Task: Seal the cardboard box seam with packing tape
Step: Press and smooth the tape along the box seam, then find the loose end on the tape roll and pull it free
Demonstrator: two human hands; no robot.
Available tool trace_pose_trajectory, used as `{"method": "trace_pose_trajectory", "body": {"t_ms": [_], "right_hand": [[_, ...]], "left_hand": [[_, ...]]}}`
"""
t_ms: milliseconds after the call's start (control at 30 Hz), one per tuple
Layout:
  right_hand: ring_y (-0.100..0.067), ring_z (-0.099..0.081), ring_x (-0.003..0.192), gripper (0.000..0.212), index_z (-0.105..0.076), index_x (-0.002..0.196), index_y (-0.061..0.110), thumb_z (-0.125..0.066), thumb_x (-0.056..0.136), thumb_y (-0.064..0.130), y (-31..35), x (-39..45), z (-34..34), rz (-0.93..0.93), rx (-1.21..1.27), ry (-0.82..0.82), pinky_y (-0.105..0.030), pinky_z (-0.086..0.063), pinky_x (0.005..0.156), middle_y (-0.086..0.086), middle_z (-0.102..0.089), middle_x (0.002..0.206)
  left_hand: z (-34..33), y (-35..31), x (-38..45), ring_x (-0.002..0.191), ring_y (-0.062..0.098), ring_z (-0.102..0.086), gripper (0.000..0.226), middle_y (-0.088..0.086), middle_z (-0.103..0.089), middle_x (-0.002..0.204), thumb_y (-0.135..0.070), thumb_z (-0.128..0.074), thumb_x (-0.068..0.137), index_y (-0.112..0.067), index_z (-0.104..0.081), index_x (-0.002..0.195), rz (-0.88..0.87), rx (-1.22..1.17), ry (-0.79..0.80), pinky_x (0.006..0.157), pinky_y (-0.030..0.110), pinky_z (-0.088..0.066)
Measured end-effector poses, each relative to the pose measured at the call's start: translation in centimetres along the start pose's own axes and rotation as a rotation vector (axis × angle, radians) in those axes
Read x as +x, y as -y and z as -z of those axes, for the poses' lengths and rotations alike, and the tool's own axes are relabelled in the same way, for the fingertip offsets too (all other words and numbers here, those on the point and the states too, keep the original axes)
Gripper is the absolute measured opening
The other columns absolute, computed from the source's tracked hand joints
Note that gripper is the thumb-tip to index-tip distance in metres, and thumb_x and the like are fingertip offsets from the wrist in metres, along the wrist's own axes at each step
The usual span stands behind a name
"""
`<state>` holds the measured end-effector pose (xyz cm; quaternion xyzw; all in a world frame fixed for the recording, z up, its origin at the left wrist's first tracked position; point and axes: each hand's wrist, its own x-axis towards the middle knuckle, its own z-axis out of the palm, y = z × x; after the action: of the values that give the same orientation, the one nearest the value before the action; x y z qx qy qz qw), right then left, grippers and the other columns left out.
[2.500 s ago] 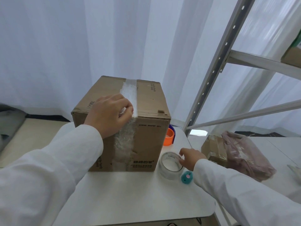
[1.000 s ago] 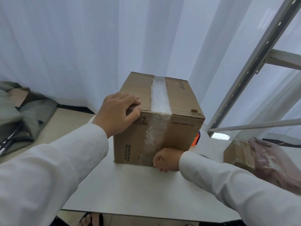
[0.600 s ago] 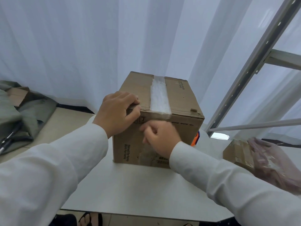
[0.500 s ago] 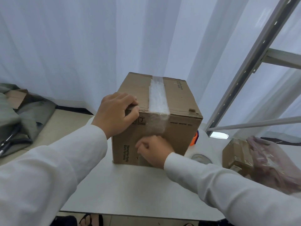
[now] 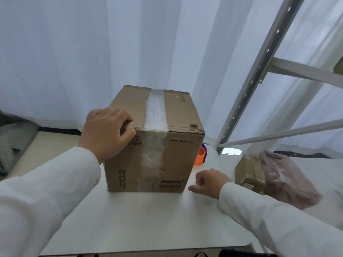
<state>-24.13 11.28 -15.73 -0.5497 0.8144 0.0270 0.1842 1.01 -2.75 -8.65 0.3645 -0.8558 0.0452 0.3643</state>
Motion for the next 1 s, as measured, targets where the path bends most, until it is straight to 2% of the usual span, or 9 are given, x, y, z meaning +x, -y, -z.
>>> {"method": "trace_pose_trajectory", "body": {"t_ms": [167,267,400,500,567,667,733,867,1000], "right_hand": [[-0.023,-0.051,0.114,0.06,-0.047,0.123,0.02,-0.062,0.075,0.052,-2.4,-0.5,-2.7,-0.129,-0.274,0.021,-0.036,-0.04,0.096,-0.001,-0.055,0.126],[-0.025,-0.053,0.114,0.024,-0.056,0.106,0.021,-0.045,0.087,0.031,-2.0,-0.6,-2.9,-0.111,-0.29,0.06,-0.038,-0.03,0.101,-0.002,-0.061,0.121],[-0.022,-0.056,0.106,0.036,-0.056,0.121,0.016,-0.048,0.09,0.032,-0.8,-0.6,0.8,-0.191,0.201,0.125,-0.031,-0.04,0.095,-0.003,-0.06,0.111],[-0.024,-0.056,0.104,0.034,-0.051,0.118,0.016,-0.052,0.087,0.031,-0.5,-1.8,3.6,-0.313,0.602,0.274,-0.033,-0.043,0.099,-0.008,-0.059,0.112],[-0.029,-0.062,0.092,0.034,-0.042,0.116,0.01,-0.053,0.086,0.023,0.0,-3.3,4.8,-0.36,0.848,0.352,-0.038,-0.05,0.092,-0.015,-0.061,0.097],[-0.026,-0.061,0.073,0.045,-0.039,0.123,0.004,-0.055,0.086,0.025,1.4,-5.5,5.7,-0.328,1.048,0.348,-0.034,-0.055,0.07,-0.015,-0.06,0.086],[-0.022,-0.06,0.07,0.047,-0.04,0.126,0.009,-0.056,0.086,0.03,2.1,-6.4,5.8,-0.266,1.129,0.269,-0.029,-0.053,0.057,-0.011,-0.059,0.084],[-0.02,-0.061,0.065,0.051,-0.037,0.129,0.012,-0.057,0.086,0.03,3.1,-6.8,5.7,-0.225,1.288,0.199,-0.024,-0.054,0.047,-0.009,-0.059,0.083],[-0.031,-0.057,0.103,0.071,-0.025,0.138,0.016,-0.063,0.078,0.013,4.1,-6.2,5.5,-0.243,1.379,0.226,-0.039,-0.052,0.079,-0.016,-0.052,0.124]], "left_hand": [[-0.3,-1.0,0.6,0.086,0.025,-0.058,0.038,0.0,-0.067,0.082,-0.034,-0.031,0.081,-0.016,-0.064,0.08,-0.014,0.036,-0.029,0.096,0.041,-0.029],[-0.5,-1.9,0.9,0.086,0.027,-0.059,0.033,0.001,-0.067,0.078,-0.03,-0.036,0.08,-0.016,-0.065,0.077,-0.099,0.029,-0.069,0.093,0.038,-0.028],[-0.1,-3.7,0.6,0.073,0.013,-0.053,0.024,-0.007,-0.063,0.072,-0.024,-0.044,0.082,-0.015,-0.066,0.084,-0.294,-0.235,-0.009,0.072,0.028,-0.041],[0.2,-6.5,-0.6,0.06,0.009,-0.053,0.019,-0.017,-0.055,0.064,-0.034,-0.049,0.082,-0.024,-0.063,0.09,-0.246,-0.566,0.237,0.055,0.014,-0.045],[-0.4,-8.0,-1.5,0.068,0.006,-0.057,0.02,-0.015,-0.062,0.077,-0.042,-0.057,0.08,-0.032,-0.06,0.096,-0.17,-0.638,0.5,0.065,0.019,-0.051],[-1.5,-8.3,-2.4,0.097,-0.003,-0.055,0.048,-0.021,-0.059,0.111,-0.051,-0.067,0.073,-0.037,-0.053,0.116,-0.08,-0.63,0.906,0.09,0.026,-0.049],[-1.5,-8.1,-2.7,0.102,0.001,-0.059,0.05,-0.016,-0.064,0.112,-0.05,-0.071,0.07,-0.036,-0.057,0.116,-0.026,-0.726,1.018,0.095,0.031,-0.048],[0.1,-7.7,-2.3,0.091,0.008,-0.067,0.036,-0.004,-0.072,0.098,-0.029,-0.074,0.073,-0.024,-0.065,0.108,0.03,-0.954,0.934,0.085,0.024,-0.052],[1.0,-7.2,-2.5,0.085,-0.003,-0.059,0.039,-0.014,-0.067,0.091,-0.049,-0.069,0.059,-0.04,-0.062,0.097,-0.022,-0.849,0.773,0.076,0.01,-0.045]]}}
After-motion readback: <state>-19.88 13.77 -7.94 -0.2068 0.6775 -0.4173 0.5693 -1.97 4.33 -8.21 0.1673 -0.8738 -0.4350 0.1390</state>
